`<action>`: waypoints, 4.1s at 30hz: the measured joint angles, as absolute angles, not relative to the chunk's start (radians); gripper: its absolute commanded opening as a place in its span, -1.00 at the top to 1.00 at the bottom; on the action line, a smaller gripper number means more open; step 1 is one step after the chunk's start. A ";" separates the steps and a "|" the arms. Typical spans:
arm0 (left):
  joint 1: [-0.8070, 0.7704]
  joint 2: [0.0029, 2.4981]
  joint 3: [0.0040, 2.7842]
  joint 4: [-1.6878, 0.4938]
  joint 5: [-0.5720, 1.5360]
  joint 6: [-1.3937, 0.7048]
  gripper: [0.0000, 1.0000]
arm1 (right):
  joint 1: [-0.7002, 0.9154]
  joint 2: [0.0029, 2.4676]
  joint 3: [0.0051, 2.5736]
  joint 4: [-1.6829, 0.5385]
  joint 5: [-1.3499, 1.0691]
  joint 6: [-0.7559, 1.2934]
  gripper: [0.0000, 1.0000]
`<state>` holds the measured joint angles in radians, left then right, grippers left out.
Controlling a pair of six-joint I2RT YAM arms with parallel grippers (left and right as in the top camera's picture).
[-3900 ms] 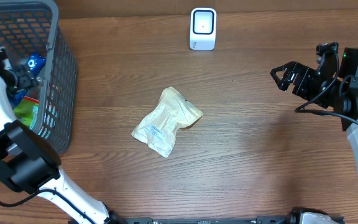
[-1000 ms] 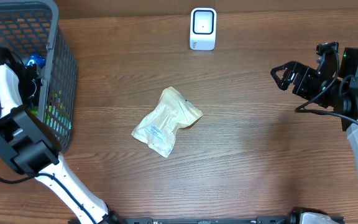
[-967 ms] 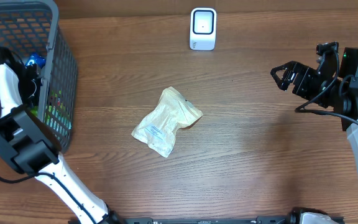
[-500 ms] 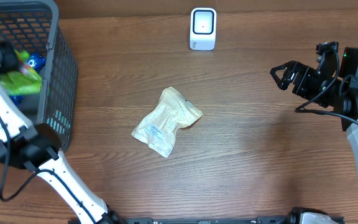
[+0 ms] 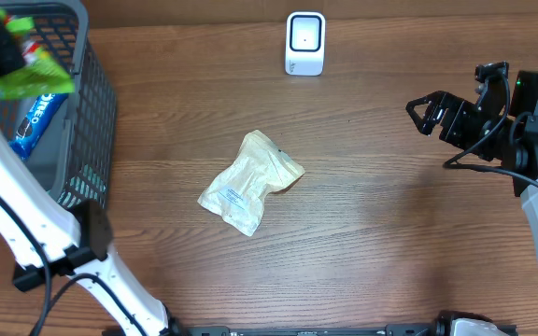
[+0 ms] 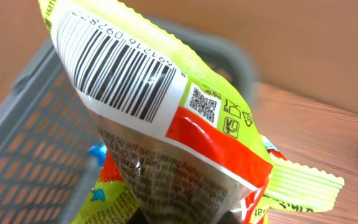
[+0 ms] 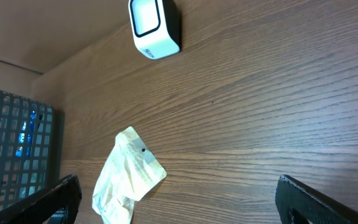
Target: Scan the item barcode
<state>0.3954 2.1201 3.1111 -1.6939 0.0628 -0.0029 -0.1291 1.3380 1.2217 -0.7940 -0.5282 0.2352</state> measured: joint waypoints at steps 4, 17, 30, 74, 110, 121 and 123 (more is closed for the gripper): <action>0.263 2.076 3.109 -1.694 0.096 -0.012 0.92 | -0.129 1.338 1.222 -0.794 -0.528 0.235 -1.00; -0.060 2.095 2.405 -1.626 0.102 -0.107 0.92 | -0.129 1.338 1.222 -0.785 -0.528 0.235 -1.00; -0.149 2.186 1.936 -1.308 0.096 -0.140 -0.92 | -0.129 1.338 1.222 -0.779 -0.528 0.236 -1.00; 0.559 2.434 2.584 -1.278 -0.027 0.195 -0.79 | -0.129 1.338 1.222 -0.810 -0.528 0.236 -1.00; 0.549 2.647 2.612 -1.246 -0.024 0.273 -0.33 | -0.129 1.338 1.222 -0.822 -0.528 0.235 -1.00; 0.549 2.646 2.702 -1.002 -0.031 0.411 -0.63 | -0.129 1.338 1.222 -0.823 -0.536 0.236 -1.00; 0.549 2.646 2.701 -0.978 -0.027 0.448 -0.65 | -0.129 1.338 1.222 -0.824 -0.537 0.236 -1.00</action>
